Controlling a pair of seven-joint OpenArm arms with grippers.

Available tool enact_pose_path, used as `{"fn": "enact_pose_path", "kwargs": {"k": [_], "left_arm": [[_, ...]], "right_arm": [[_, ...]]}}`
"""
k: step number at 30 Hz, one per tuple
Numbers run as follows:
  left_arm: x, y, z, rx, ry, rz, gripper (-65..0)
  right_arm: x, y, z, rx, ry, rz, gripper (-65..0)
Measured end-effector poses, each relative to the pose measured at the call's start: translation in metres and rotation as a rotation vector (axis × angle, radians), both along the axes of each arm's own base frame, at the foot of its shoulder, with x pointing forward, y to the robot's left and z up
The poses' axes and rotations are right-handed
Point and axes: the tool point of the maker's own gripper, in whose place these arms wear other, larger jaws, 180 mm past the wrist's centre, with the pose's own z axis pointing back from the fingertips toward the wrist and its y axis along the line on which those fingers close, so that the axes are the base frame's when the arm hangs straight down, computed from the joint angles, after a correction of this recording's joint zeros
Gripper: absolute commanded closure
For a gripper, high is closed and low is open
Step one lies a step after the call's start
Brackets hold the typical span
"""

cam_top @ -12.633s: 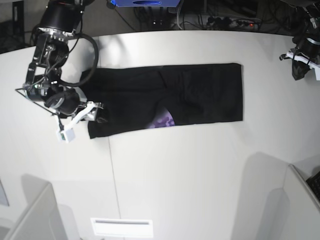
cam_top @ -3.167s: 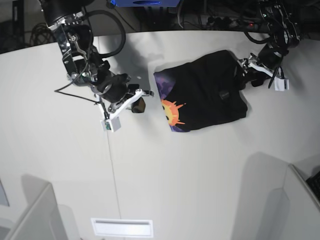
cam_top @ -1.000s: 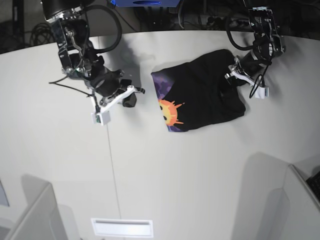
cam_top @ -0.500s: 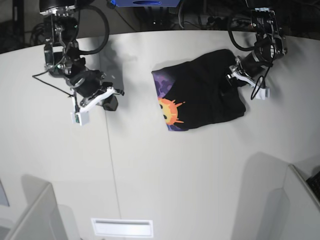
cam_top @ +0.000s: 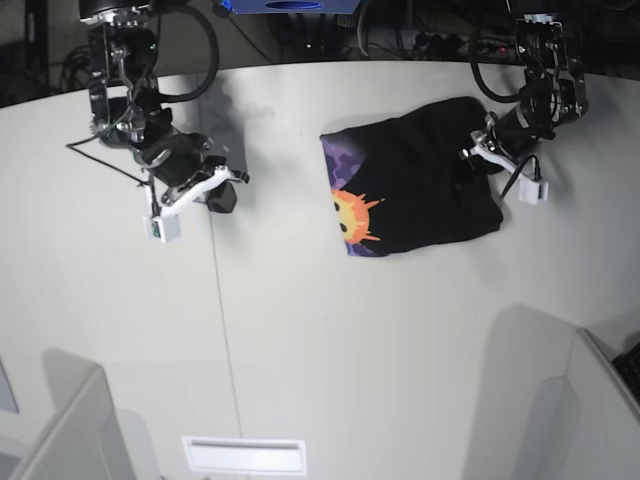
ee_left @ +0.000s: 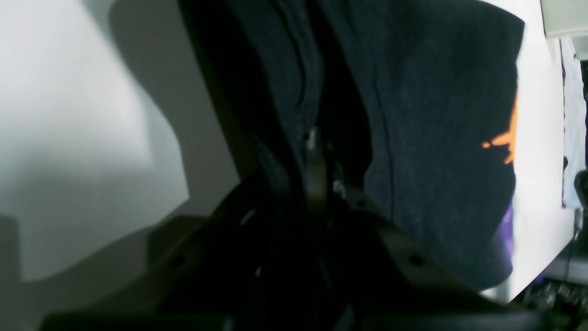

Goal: Fold the T-shirt properly
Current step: 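Raise the right gripper away and grasp the folded bundle's edge with the left gripper, then drag the folded bundle with the left gripper and rotate it upright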

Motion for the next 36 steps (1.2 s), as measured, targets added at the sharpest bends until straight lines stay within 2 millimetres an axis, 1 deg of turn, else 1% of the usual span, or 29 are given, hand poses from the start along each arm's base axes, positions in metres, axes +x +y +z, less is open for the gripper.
{"fn": "enact_pose_path", "kwargs": {"k": [5, 9, 12, 14, 17, 19, 21, 24, 27, 30, 33, 36], "left_arm": [[0.006, -0.012, -0.002, 0.095, 0.0, -0.138, 0.0], [0.017, -0.026, -0.001, 0.209, -0.007, -0.308, 0.0], [0.027, -0.036, 0.0, 0.3, -0.022, -0.44, 0.0], [0.033, -0.044, 0.0, 0.364, -0.037, -0.528, 0.0], [0.044, -0.057, 0.001, 0.472, -0.069, -0.658, 0.0], [0.053, -0.066, 0.002, 0.538, -0.096, -0.721, 0.0], [0.058, -0.074, 0.002, 0.599, -0.121, -0.79, 0.0], [0.064, -0.088, 0.003, 0.703, -0.17, -0.952, 0.0], [0.064, -0.098, 0.001, 0.811, -0.216, -1.109, 0.0], [0.067, -0.107, 0.0, 0.904, -0.256, -1.214, 0.0], [0.072, -0.124, 0.0, 1.008, -0.297, -1.307, 0.0], [0.075, -0.144, 0.0, 1.036, -0.345, -1.393, 0.0]], "right_arm": [[0.0, -0.001, 0.0, -0.001, -0.003, -0.002, 0.0], [-0.005, -0.003, -0.004, -0.012, 0.012, -0.001, 0.0], [-0.002, -0.005, -0.002, -0.01, 0.004, -0.008, 0.0], [0.001, -0.016, 0.0, -0.009, 0.003, -0.043, 0.0], [0.006, -0.047, 0.002, -0.04, -0.012, -0.123, 0.0], [0.003, -0.062, 0.001, -0.055, -0.006, -0.164, 0.0], [0.0, -0.073, -0.001, -0.063, 0.005, -0.193, 0.0], [-0.005, -0.089, -0.003, -0.078, 0.009, -0.238, 0.0], [-0.017, -0.094, -0.011, -0.084, 0.045, -0.247, 0.0], [-0.022, -0.096, -0.019, -0.082, 0.07, -0.256, 0.0], [-0.031, -0.1, -0.036, -0.083, 0.121, -0.268, 0.0], [-0.037, -0.099, -0.04, -0.084, 0.137, -0.27, 0.0]]}}
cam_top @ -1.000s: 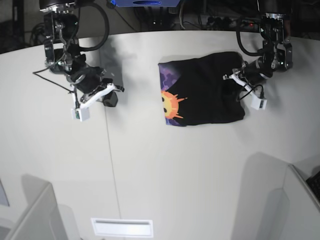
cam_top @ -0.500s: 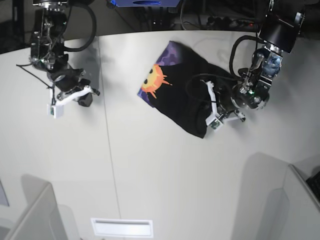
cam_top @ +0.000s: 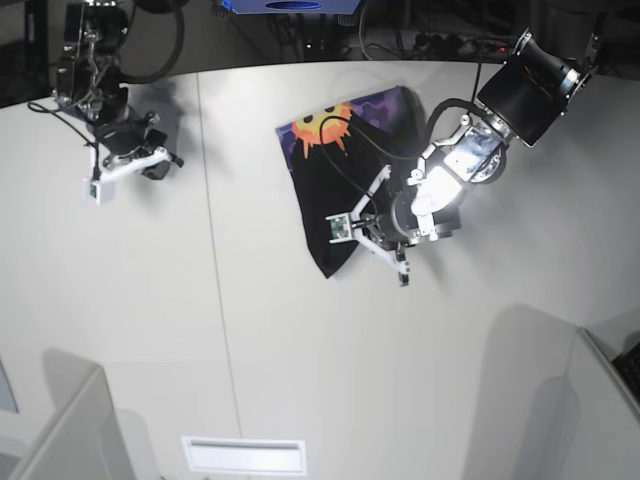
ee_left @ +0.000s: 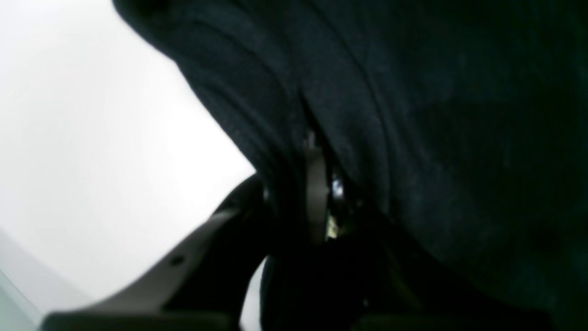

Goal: Fold the T-shirt properly
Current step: 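Drag the folded bundle with the left gripper and rotate it upright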

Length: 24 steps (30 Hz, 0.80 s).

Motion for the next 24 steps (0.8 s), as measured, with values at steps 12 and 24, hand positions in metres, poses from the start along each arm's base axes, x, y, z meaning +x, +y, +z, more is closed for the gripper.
{"fn": "enact_pose_path", "kwargs": {"k": [12, 24], "left_arm": [[0.003, -0.063, -0.011, -0.109, -0.021, -0.159, 0.0], [-0.009, -0.098, -0.009, -0.162, -0.001, -0.191, 0.0]], "right_arm": [[-0.007, 0.005, 0.005, 0.004, -0.009, 0.008, 0.0], [-0.01, -0.021, 0.008, -0.004, -0.012, -0.09, 0.0]]}}
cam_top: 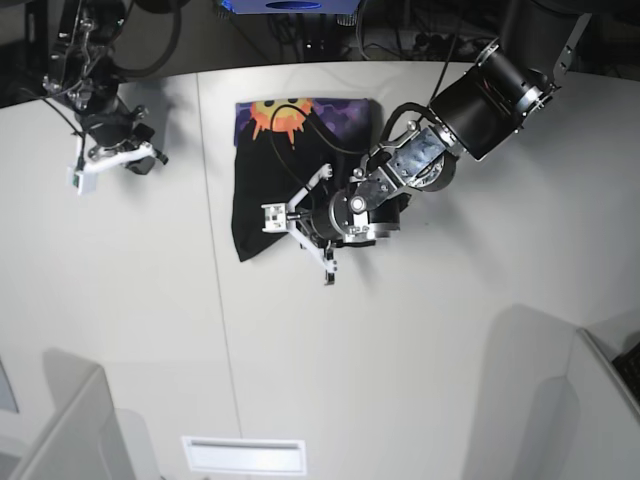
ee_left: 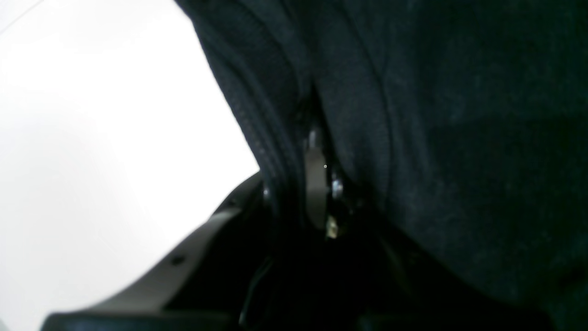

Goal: Fold the T-shirt properly
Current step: 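Drag the folded bundle with the left gripper and rotate it upright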

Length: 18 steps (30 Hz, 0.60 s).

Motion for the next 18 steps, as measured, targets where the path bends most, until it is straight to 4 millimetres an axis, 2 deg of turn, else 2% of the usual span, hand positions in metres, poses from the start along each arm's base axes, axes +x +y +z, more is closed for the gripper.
{"fn": "enact_pose_path", "kwargs": {"k": [14, 18], "left_arm": [[0.004, 0.0, 0.003, 0.0, 0.001, -0.012, -1.0], [0.014, 0.001, 0.01, 0.008, -0.017, -0.018, -29.6]], "right_arm": [[0.0, -0.001, 0.0, -0.001, -0.003, -0.002, 0.0], [0.0, -0.001, 0.0, -0.001, -0.003, -0.002, 0.0]]}}
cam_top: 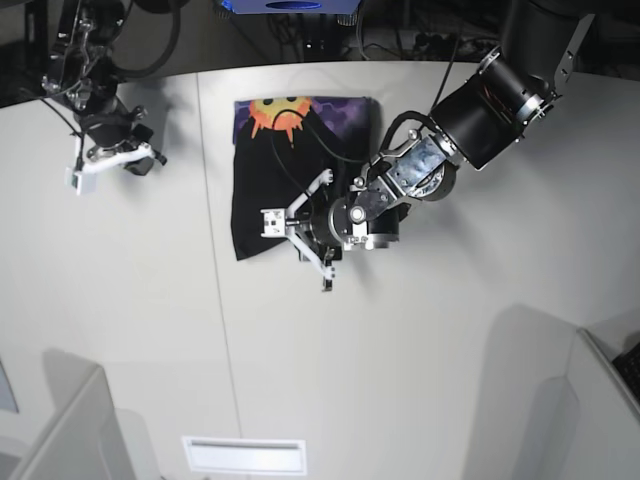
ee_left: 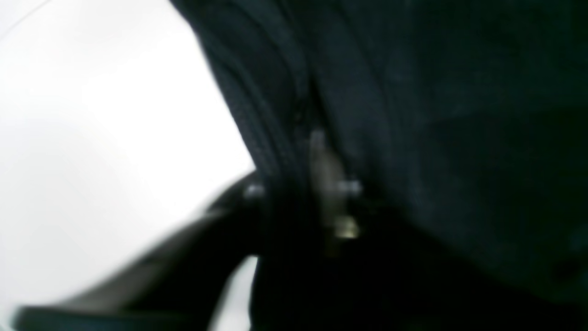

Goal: Fold the T-shirt properly
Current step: 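Drag the folded bundle with the left gripper and rotate it upright, then release the bundle and lift the left gripper away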

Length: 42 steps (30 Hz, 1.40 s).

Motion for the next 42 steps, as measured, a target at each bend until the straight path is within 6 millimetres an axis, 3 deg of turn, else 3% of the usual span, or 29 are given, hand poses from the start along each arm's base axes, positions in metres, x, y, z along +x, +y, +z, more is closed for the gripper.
{"fn": "enact_pose_path", "kwargs": {"k": [3, 6, 15, 17, 21, 25, 26, 28, 31, 33, 38, 39, 42], "left_arm": [[0.011, 0.002, 0.007, 0.008, -0.023, 0.002, -46.7], [0.018, 0.003, 0.013, 0.009, -0.039, 0.006, -56.1], [0.042, 0.008, 0.033, 0.027, -0.085, 0.01, -57.9], [0.054, 0.008, 0.052, -0.027, -0.114, 0.052, -57.9], [0.087, 0.015, 0.113, -0.161, -0.234, 0.154, -57.9], [0.093, 0.025, 0.16, -0.292, -0.325, 0.227, -57.6], [0.089, 0.028, 0.169, -0.32, -0.345, 0.24, -56.8], [0.083, 0.036, 0.185, -0.358, -0.383, 0.263, -49.2], [0.065, 0.047, 0.21, -0.431, -0.445, 0.298, -21.1], [0.051, 0.064, 0.213, -0.451, -0.461, 0.322, 0.0], [0.03, 0.135, 0.163, -0.303, -0.389, 0.474, 0.0], [0.027, 0.145, 0.159, -0.303, -0.379, 0.502, 0.0], [0.008, 0.149, 0.166, -0.492, -0.341, 0.5, 0.0]], "right_arm": [[-0.001, 0.0, 0.0, -0.001, 0.001, 0.0, 0.0], [-0.001, 0.0, 0.0, 0.001, 0.003, 0.001, 0.0], [-0.003, 0.004, -0.002, 0.014, 0.029, 0.018, 0.0], [-0.002, 0.003, -0.002, 0.01, 0.029, 0.02, 0.0], [-0.001, 0.001, 0.0, 0.0, 0.026, 0.024, 0.0], [0.005, 0.0, 0.021, -0.036, -0.028, 0.06, 0.0], [0.007, -0.002, 0.029, -0.055, -0.05, 0.069, 0.0], [0.01, -0.003, 0.04, -0.078, -0.079, 0.089, 0.0], [0.004, -0.009, 0.043, -0.115, -0.07, 0.119, 0.0], [-0.006, -0.016, 0.039, -0.138, -0.035, 0.134, 0.0], [-0.02, -0.034, 0.041, -0.22, -0.071, 0.135, 0.0], [-0.024, -0.036, 0.041, -0.235, -0.081, 0.157, 0.0], [-0.039, -0.039, 0.039, -0.267, -0.086, 0.201, 0.0]]}}
